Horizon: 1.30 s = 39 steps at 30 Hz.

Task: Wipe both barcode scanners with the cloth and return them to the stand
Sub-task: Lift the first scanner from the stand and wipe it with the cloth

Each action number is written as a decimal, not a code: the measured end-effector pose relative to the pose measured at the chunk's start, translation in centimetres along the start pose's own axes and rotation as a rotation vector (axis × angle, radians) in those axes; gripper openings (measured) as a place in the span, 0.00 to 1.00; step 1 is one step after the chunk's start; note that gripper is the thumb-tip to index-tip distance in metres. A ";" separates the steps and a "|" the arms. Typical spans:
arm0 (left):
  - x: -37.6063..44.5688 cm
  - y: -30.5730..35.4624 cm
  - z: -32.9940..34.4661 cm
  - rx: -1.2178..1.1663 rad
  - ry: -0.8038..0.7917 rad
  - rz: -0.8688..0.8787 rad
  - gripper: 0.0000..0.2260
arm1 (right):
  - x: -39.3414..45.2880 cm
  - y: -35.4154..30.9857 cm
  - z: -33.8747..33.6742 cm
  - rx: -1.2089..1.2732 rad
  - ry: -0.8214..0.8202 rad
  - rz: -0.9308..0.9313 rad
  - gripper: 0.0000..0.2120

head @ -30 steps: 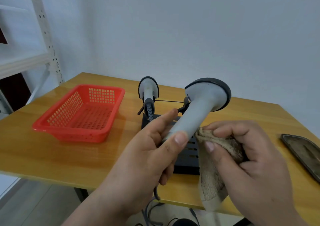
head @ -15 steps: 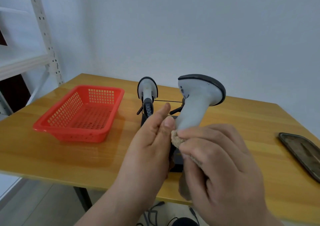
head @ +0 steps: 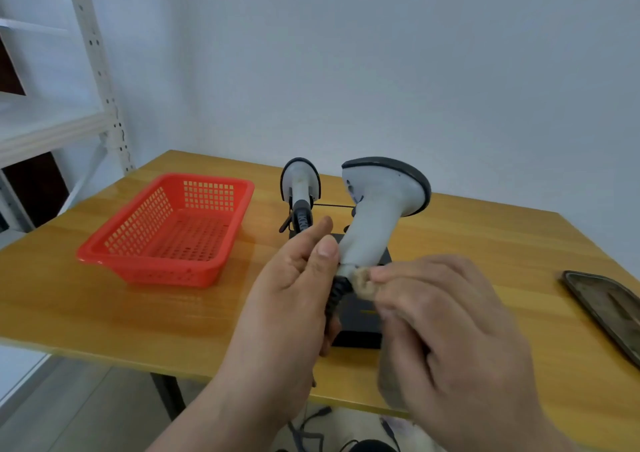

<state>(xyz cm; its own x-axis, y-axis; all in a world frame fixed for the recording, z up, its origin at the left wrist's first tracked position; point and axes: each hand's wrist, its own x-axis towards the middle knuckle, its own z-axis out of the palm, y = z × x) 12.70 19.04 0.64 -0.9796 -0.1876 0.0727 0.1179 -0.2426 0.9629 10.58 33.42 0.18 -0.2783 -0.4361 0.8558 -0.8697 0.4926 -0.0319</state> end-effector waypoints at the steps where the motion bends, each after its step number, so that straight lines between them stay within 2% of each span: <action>1: -0.1 0.0 -0.2 0.050 0.036 0.009 0.14 | -0.1 0.1 -0.3 0.013 -0.025 0.100 0.08; 3: -0.3 0.1 -0.4 0.136 0.039 0.045 0.19 | 0.3 -0.1 -0.4 0.139 0.027 0.492 0.12; 5: -0.8 0.4 -0.5 0.201 -0.015 0.091 0.24 | 0.8 0.0 0.0 0.417 0.151 0.851 0.14; 6: -0.9 0.6 -0.5 0.209 -0.050 0.104 0.24 | 1.0 0.2 0.1 0.538 0.207 0.948 0.14; 8: -1.0 1.0 -0.5 0.240 -0.143 0.131 0.28 | 1.7 0.7 -0.1 0.636 0.304 0.999 0.14; 11: -1.0 1.3 -0.7 0.349 -0.197 0.183 0.38 | 1.9 0.7 -0.4 0.472 0.342 0.932 0.15; 13: -0.9 1.4 -0.8 0.388 -0.197 0.210 0.42 | 1.3 0.1 -0.6 0.322 0.330 0.819 0.17; 15: -0.6 1.2 -0.8 0.457 -0.193 0.255 0.46 | 0.8 -0.6 -0.6 0.164 0.244 0.568 0.18; 18: 0.0 0.9 -1.0 0.546 -0.194 0.321 0.49 | 0.3 -1.2 -0.4 0.050 0.010 0.081 0.10; 19: 0.1 0.8 -1.0 0.562 -0.191 0.329 0.49 | 0.4 -0.8 -0.5 0.000 -0.039 -0.012 0.08; 21: -0.1 0.5 -1.0 0.578 -0.171 0.334 0.49 | 0.9 0.8 -1.1 -0.095 -0.052 0.007 0.08; 24: -0.4 0.0 -0.8 0.589 -0.164 0.334 0.48 | 1.4 2.0 -2.0 -0.202 0.019 0.195 0.06; 25: -0.5 0.0 -0.8 0.605 -0.173 0.337 0.48 | 1.2 1.7 -1.7 -0.216 0.024 0.185 0.06; 28: -0.3 -0.1 -0.8 0.661 -0.188 0.361 0.46 | 0.5 0.2 -0.4 -0.178 -0.036 -0.042 0.09; 29: -0.4 -0.2 -0.8 0.672 -0.182 0.364 0.45 | 0.7 0.7 -0.6 -0.175 -0.056 -0.067 0.10; 33: -0.8 -0.2 -0.4 0.709 -0.166 0.379 0.44 | 1.5 3.5 -1.7 -0.286 0.042 0.214 0.07; 35: -0.6 -0.3 -0.4 0.726 -0.176 0.388 0.44 | 1.4 2.6 -1.1 -0.284 0.045 0.167 0.07; 37: -0.5 -0.2 -0.6 0.737 -0.167 0.395 0.44 | 1.0 1.5 -0.4 -0.235 -0.016 0.004 0.10; 39: -0.6 -0.3 -0.6 0.739 -0.159 0.403 0.43 | 1.4 2.7 -1.0 -0.248 -0.035 0.041 0.09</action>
<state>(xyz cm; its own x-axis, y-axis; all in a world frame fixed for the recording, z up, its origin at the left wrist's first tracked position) 13.33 18.60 0.16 -0.9035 0.0227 0.4279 0.3793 0.5068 0.7741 8.24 34.94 1.83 -0.3294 -0.4353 0.8379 -0.7318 0.6784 0.0648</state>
